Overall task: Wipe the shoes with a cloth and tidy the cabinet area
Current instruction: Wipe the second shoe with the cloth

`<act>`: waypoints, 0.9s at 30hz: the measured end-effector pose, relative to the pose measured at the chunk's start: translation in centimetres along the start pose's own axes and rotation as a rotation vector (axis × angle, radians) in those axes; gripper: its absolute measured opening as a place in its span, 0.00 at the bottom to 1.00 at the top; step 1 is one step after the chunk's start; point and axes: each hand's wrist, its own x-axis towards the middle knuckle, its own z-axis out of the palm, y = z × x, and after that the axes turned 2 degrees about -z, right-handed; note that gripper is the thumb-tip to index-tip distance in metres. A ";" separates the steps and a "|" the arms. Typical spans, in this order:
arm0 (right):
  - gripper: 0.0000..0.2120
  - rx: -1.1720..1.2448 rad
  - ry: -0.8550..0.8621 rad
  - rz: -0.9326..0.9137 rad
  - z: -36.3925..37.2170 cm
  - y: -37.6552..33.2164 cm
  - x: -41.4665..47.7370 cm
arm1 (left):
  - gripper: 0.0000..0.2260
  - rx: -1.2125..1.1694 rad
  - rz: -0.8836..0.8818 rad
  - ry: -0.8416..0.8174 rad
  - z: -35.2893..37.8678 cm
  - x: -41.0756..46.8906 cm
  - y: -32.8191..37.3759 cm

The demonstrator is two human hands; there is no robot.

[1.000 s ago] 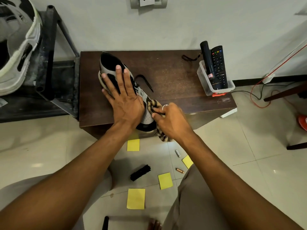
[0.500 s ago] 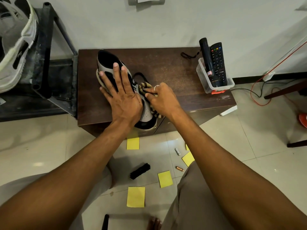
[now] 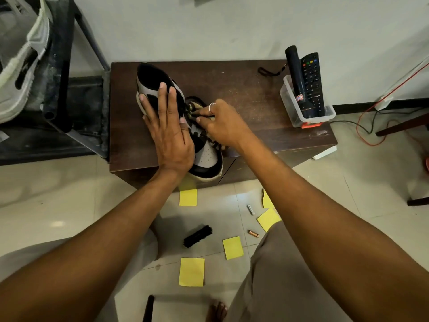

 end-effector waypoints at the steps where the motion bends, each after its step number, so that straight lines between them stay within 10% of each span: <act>1: 0.12 0.019 -0.054 -0.009 -0.6 -0.1 -0.5 | 0.26 -0.003 -0.001 0.002 0.0 0.0 0.0; 6: 0.12 0.067 -0.229 -0.025 -2.6 -0.2 -3.7 | 0.26 0.021 0.010 0.005 0.0 0.0 0.1; 15: 0.10 -0.428 0.023 -0.082 1.5 -1.2 -2.3 | 0.29 0.076 0.028 -0.014 0.1 -0.1 -0.3; 27: 0.08 -0.190 0.302 0.142 3.2 -2.8 -3.0 | 0.29 0.144 -0.007 -0.078 -0.6 -0.1 0.4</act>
